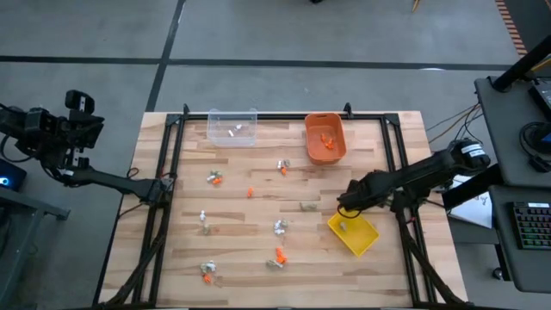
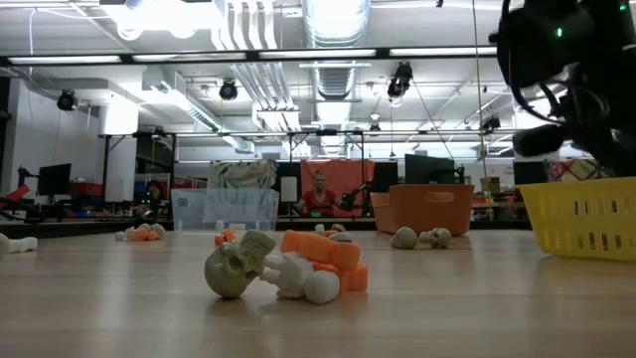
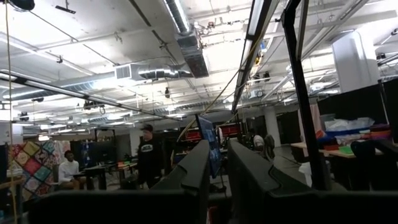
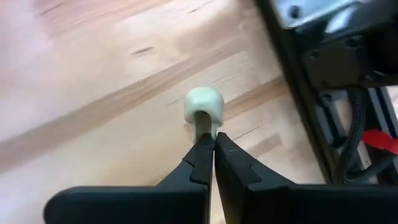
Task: Sort Halloween decoration
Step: Put the gray skull toy into the yellow bin, then adjust the yellow bin
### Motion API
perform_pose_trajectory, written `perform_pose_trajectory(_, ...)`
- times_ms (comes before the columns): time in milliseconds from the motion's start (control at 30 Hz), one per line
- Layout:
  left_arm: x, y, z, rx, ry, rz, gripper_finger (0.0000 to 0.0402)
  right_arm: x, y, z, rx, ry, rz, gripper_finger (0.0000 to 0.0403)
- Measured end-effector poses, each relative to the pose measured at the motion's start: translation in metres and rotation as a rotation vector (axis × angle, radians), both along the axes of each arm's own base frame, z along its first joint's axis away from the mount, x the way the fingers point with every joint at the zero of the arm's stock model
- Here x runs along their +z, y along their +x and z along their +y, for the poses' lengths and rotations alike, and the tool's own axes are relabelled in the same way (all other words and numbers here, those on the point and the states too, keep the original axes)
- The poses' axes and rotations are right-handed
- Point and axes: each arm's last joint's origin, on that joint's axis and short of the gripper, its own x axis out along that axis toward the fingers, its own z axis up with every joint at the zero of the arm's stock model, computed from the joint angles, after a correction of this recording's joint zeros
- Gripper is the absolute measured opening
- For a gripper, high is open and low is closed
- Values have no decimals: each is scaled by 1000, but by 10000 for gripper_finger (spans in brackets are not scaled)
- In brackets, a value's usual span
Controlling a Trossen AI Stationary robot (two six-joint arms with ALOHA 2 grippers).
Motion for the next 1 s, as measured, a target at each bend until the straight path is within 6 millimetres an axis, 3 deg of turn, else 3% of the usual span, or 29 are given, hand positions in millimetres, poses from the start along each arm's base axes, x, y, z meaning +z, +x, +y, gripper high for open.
perform_pose_trajectory(233, 1, 0, 0, -11, -23, -8, 40, 43, 12, 3, 311, 73, -189, 8)
perform_pose_trajectory(400, 0, 0, 0, -17, -35, -8, 40, 73, 33, 9, 618, 123, -414, 8)
perform_pose_trajectory(533, 0, 1, 0, -25, -50, -7, 40, 91, 43, 18, 739, 335, -545, 8)
perform_pose_trajectory(667, -3, 7, -2, -40, -74, 2, 40, 88, 41, 30, 743, 482, -489, 9)
perform_pose_trajectory(800, -6, 17, -4, -50, -93, -7, 40, 73, 36, 28, 756, 389, -334, 9)
perform_pose_trajectory(1000, -9, 28, -6, -63, -121, -32, 40, 61, 33, 27, 874, 402, -279, 36)
